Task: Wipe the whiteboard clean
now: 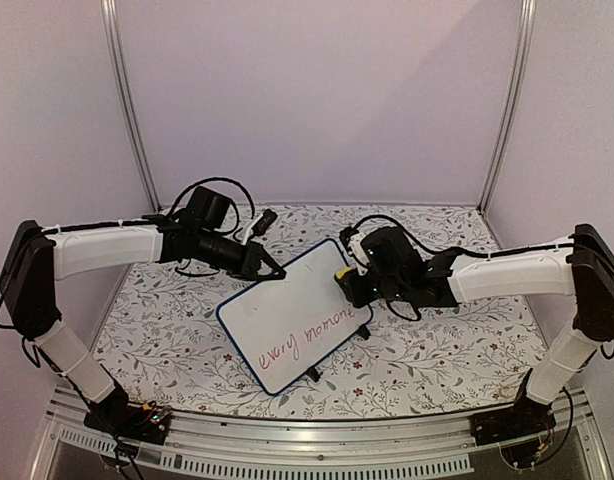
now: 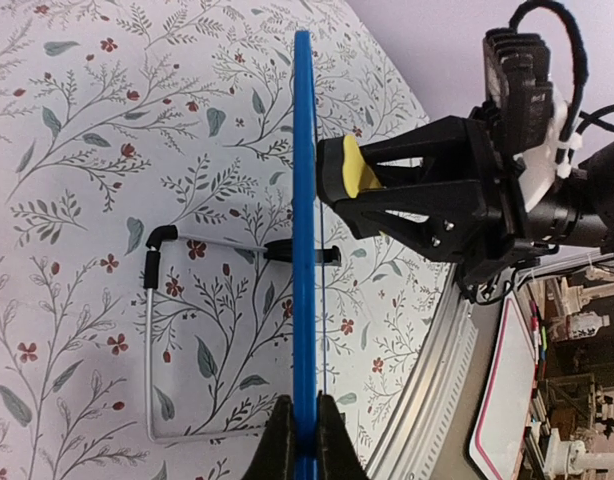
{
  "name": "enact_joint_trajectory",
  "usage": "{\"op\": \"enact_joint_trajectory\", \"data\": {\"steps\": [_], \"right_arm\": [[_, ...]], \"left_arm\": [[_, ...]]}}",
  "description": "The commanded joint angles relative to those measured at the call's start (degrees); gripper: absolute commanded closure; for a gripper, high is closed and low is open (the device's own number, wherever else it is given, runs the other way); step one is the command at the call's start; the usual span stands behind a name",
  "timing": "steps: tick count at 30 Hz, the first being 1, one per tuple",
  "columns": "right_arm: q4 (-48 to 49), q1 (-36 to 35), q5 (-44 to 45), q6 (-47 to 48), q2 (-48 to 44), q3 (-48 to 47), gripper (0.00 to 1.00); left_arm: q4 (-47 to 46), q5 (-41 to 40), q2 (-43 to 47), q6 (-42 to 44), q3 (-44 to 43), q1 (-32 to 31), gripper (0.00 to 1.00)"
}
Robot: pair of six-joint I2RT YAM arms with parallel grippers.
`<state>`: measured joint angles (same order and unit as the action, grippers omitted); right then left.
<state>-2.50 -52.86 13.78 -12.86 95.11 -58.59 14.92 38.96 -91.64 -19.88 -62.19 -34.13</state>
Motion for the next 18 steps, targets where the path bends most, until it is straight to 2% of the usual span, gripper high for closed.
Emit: {"op": "enact_joint_trajectory", "data": {"steps": [1,18], "right_arm": [[0.68,0.04,-1.74,-1.33,1.89,2.63,0.81],[2.06,0.04,-3.87,-3.79,1.32,7.72,0.81]], "left_arm": [[-0.50,2.20,-0.62,2.04,0.19,-0.59,1.00],[-0.44,2.17,-0.78,2.06,0.23,-0.73,1.00]]}}
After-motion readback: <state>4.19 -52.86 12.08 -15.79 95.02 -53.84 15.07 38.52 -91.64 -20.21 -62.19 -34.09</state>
